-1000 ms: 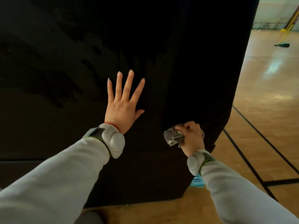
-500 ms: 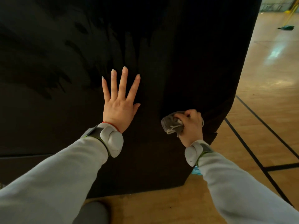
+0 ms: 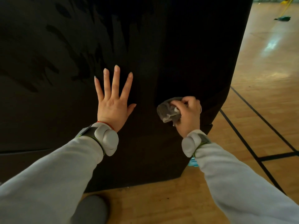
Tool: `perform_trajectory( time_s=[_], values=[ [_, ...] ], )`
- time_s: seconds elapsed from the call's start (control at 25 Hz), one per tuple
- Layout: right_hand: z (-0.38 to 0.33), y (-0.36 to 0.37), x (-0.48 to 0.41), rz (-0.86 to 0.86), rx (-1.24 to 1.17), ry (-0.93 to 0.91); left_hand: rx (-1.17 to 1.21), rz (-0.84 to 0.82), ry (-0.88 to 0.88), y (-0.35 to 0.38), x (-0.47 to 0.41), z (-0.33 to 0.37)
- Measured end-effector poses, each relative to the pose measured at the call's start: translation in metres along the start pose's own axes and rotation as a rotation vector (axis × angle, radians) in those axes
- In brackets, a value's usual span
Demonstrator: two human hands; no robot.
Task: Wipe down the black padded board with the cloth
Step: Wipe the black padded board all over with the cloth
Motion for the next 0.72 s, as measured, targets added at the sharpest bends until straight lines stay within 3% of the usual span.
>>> perform_trajectory(
  time_s=[0.24, 0.48, 0.64, 0.72],
  values=[
    [0.017, 0.039, 0.041, -0.358, 0.050, 0.128, -0.012, -0.005, 0.023, 0.005, 0.004, -0.003],
    [0.000, 0.012, 0.021, -0.058, -0.128, 0.099, -0.015, 0.006, 0.020, 0.009, 0.003, -0.004],
    [0.000, 0.033, 0.031, -0.141, -0.039, 0.083, -0.015, 0.010, 0.019, 0.010, 0.003, -0.004],
    [0.007, 0.049, 0.045, -0.332, 0.000, 0.156, -0.012, 0.005, 0.024, 0.010, 0.003, -0.004]
  ],
)
Point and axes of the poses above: each hand's wrist, its own x-axis away from the middle knuckle, its own y-axis out of the palm, z = x × y, the point moved 1 cm from there along -x, towards the middle knuckle, and after that the axes turned 6 degrees about -z, right-handed, at the moved point
